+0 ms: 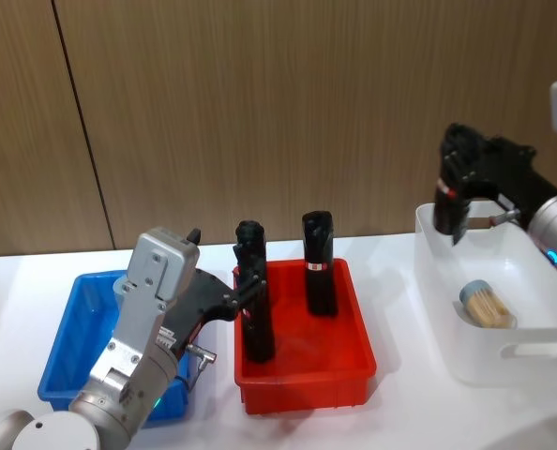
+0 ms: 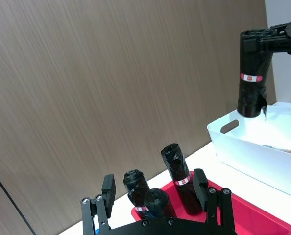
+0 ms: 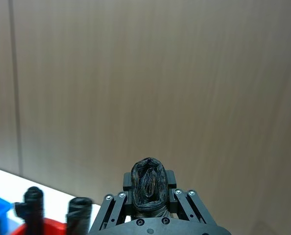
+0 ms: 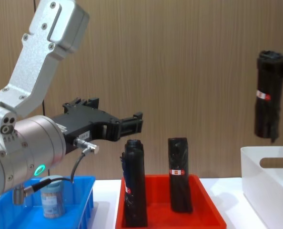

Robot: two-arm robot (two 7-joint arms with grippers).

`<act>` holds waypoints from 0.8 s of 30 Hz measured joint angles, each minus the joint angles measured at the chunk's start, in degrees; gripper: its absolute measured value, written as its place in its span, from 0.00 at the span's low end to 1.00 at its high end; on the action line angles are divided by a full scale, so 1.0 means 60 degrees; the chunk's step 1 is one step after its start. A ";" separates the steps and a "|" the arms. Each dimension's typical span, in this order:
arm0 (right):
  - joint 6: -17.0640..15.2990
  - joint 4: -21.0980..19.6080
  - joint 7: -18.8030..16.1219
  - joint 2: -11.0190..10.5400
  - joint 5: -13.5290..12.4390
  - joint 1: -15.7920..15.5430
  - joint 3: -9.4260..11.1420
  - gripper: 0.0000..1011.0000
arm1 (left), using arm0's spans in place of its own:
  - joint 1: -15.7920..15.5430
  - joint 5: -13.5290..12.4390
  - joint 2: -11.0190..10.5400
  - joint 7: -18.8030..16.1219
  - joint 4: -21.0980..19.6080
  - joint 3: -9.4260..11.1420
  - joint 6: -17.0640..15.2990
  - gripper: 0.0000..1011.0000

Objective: Pick the cotton swabs from the blue box and place them into the white box.

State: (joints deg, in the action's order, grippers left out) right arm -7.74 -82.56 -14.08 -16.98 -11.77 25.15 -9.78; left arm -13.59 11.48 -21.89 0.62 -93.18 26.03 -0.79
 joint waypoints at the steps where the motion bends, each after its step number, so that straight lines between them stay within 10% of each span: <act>1: 0.0079 0.0098 0.0062 -0.0032 0.0042 0.0041 0.0044 0.36 | 0.0000 0.0000 0.0000 0.0000 0.0000 0.0000 0.0000 0.99; 19: 0.1155 0.2709 0.0581 0.0011 0.0622 0.0978 0.0202 0.36 | 0.0000 -0.0001 0.0000 0.0000 0.0000 0.0000 0.0000 0.99; 24: 0.1428 0.3393 0.0668 0.0083 0.0778 0.1251 0.0170 0.50 | 0.0000 0.0000 0.0000 0.0000 0.0000 0.0000 0.0000 0.99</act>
State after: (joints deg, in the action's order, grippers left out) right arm 0.83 -62.20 -10.07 -16.48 -7.11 32.65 -8.76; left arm -13.59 11.48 -21.89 0.62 -93.18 26.03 -0.79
